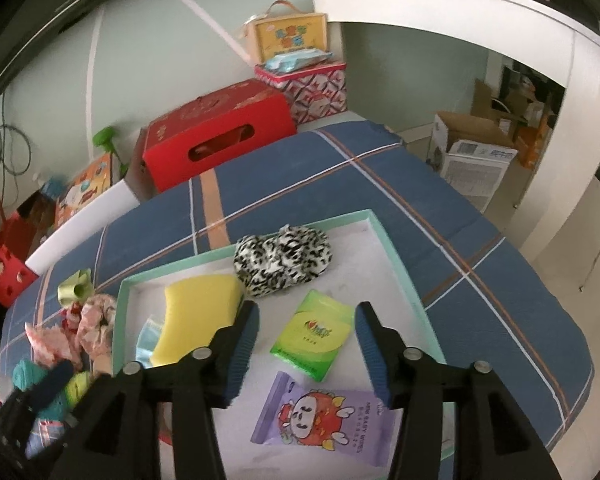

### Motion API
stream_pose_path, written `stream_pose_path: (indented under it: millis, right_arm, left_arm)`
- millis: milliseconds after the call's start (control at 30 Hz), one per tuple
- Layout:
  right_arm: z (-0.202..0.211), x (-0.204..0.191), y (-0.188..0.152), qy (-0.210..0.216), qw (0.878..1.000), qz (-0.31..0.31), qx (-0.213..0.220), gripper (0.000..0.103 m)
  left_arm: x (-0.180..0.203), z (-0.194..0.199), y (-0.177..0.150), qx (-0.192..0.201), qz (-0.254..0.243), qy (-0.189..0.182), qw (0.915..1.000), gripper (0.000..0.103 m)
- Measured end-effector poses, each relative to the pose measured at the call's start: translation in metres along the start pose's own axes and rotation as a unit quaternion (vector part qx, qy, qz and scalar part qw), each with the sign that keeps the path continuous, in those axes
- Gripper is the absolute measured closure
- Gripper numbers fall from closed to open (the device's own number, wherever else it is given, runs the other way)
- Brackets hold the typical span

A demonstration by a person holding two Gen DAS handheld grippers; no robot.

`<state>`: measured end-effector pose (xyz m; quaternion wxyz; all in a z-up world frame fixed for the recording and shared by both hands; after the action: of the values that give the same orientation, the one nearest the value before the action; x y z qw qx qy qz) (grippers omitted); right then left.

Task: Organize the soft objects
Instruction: 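Lower the yellow-green sponge into the tray and open the left gripper, then reach to the green tissue pack on the table and grasp it with the right gripper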

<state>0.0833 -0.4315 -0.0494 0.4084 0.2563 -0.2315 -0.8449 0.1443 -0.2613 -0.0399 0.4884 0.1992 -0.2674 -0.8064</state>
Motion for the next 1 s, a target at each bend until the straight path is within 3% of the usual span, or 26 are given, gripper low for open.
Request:
stream_pose_path:
  millis: [100,200,400,867,1000]
  right_arm:
    - [-0.003,-0.01,-0.004,0.001,1.0,0.016,-0.01,0.04]
    - [-0.004,-0.018,-0.007,-0.004,0.999,0.032,-0.015,0.034]
    - [-0.008,-0.044,-0.014,0.018,0.998,0.05,-0.026,0.029]
    - [-0.016,-0.121,-0.041,0.048,0.99,0.123,-0.049,0.014]
    - [-0.018,-0.145,-0.05,0.061,0.987,0.14,-0.054,0.0]
  left_arm:
    - [-0.031,-0.001,0.001,-0.006,0.036,0.028,0.999,0.045]
    - [-0.057,0.0,0.0,-0.011,0.067,0.043,0.9968,0.031]
    - [-0.103,0.005,-0.001,-0.015,0.118,0.067,0.9906,0.023]
    - [-0.216,0.021,-0.021,-0.017,0.225,0.141,0.964,0.021]
    - [-0.234,0.026,-0.027,-0.016,0.243,0.145,0.9589,0.02]
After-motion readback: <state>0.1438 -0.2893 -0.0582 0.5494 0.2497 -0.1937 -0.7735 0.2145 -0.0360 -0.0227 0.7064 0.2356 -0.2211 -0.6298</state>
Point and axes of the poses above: each gripper's, at about its wrist camera, not at the fingertips, and z roughly against the way its jaws point, x to its right, y to its top, the point moved 10 cm from there along -z, roughly the way its jaws point, and after that the axes turned 9 degrees about y, right-handed, at the moved point
